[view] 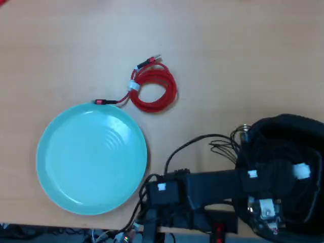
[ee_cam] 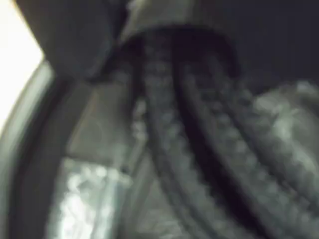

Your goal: Put a black charging cable in a black bowl and put a red charging cable in a green bowl

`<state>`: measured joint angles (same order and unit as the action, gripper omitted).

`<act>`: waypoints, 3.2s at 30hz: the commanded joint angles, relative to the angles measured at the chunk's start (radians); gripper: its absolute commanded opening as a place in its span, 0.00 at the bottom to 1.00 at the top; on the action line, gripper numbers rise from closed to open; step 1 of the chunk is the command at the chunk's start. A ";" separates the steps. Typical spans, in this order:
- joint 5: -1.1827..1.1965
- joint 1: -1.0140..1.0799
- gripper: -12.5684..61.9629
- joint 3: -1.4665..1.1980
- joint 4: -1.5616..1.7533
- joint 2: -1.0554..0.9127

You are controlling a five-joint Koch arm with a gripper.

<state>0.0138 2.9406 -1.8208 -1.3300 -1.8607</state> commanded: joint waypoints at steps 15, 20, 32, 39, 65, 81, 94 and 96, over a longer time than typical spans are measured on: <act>-0.015 0.040 0.36 0.515 -0.137 0.100; -0.015 0.026 0.48 0.508 -0.140 0.103; -0.021 -0.002 0.48 0.571 -0.169 0.092; -0.015 -0.333 0.48 0.626 -0.149 0.094; -0.034 -1.486 0.49 0.497 -0.141 0.118; -0.130 -1.672 0.49 0.494 -0.086 0.528; -0.118 -1.690 0.49 0.466 -0.175 0.606; -0.118 -1.689 0.49 0.466 -0.184 0.609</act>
<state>-0.1043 1.2609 -1.3683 -1.4665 -1.2425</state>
